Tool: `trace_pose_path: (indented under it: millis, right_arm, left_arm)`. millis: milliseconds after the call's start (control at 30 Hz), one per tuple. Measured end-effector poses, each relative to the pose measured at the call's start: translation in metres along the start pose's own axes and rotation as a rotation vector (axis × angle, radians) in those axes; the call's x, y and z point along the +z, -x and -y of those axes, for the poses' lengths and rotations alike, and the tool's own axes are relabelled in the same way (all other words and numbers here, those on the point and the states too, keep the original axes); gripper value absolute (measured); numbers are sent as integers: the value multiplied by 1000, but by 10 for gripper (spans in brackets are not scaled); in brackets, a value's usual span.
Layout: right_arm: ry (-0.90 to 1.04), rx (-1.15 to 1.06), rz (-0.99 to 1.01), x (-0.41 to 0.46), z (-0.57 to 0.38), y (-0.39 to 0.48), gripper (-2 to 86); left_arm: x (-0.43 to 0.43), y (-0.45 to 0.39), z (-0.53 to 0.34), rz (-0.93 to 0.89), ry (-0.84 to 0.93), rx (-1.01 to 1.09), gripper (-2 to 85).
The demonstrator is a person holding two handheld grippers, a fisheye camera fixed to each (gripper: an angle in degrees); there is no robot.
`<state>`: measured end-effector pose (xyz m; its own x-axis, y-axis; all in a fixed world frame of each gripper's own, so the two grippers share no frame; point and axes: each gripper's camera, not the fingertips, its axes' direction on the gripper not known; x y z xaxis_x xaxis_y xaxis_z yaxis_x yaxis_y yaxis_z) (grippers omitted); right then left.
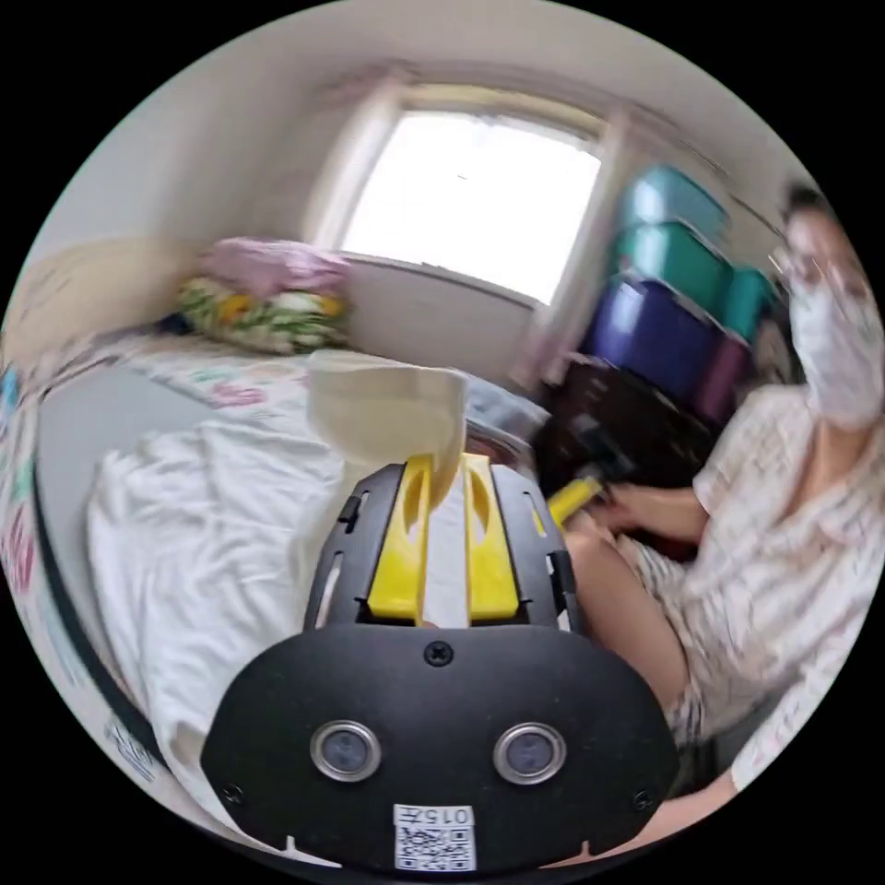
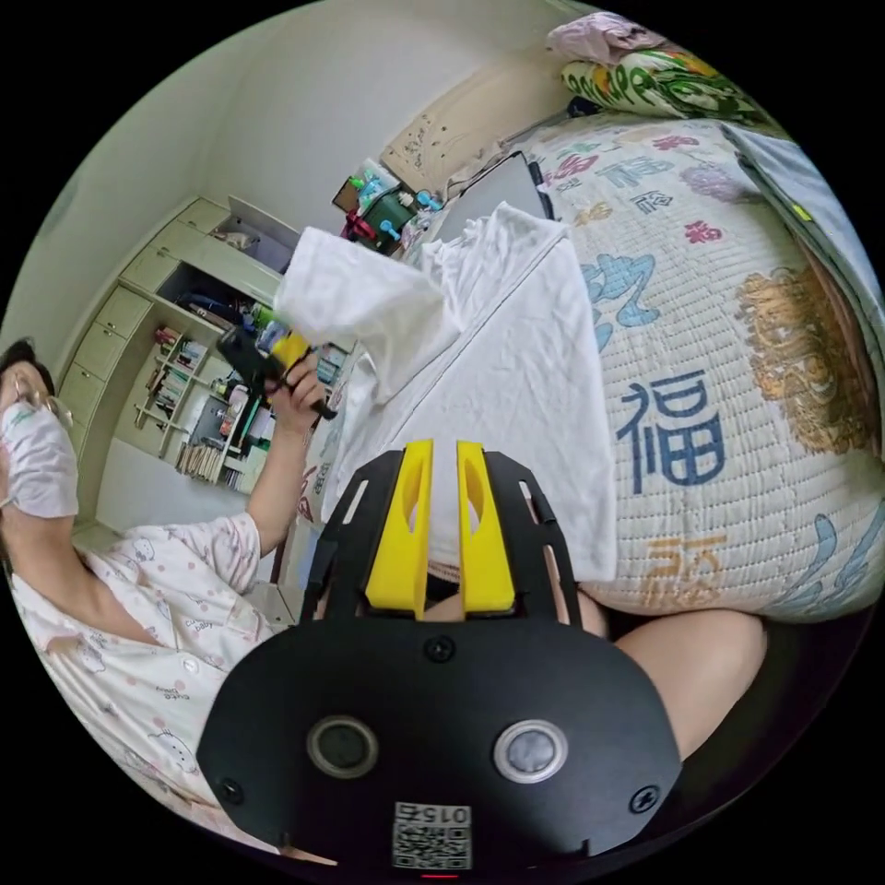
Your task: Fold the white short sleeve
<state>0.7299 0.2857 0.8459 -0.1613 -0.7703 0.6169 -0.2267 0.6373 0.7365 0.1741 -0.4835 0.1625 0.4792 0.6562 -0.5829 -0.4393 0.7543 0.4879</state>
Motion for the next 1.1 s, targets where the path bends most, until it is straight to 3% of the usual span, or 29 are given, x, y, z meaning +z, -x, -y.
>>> trace_pose_path:
  millis: [100,233,300,400,600,733,867,967,1100]
  right_arm:
    - [-105,56,-33,-25,-12,34,54]
    - [-165,65,-167,-27,-24,107,55]
    - [-157,48,-207,-11,-15,142,56]
    - [-110,3,-240,38,19,201,58]
    - [-9,-99,-135,177,130,309,69]
    - [93,-187,-160,304,228,391,84]
    - [152,-152,-110,442,338,423,102]
    - [154,-103,-181,524,389,422,112]
    - [191,-44,-212,583,404,420,116]
  left_arm:
    - [-50,-39,-32,-69,-88,123,102]
    - [-137,-12,-72,96,-126,62,93]
    - [-171,18,-94,304,-28,-20,92]
    - [-175,43,-114,381,186,-50,103]
    - [-144,63,-152,446,406,-6,107]
    - [-154,48,-187,645,308,-8,86]
    - [-157,24,-206,659,301,56,82]
    - [-168,20,-212,646,198,22,85]
    - [-154,-3,-211,630,251,76,87]
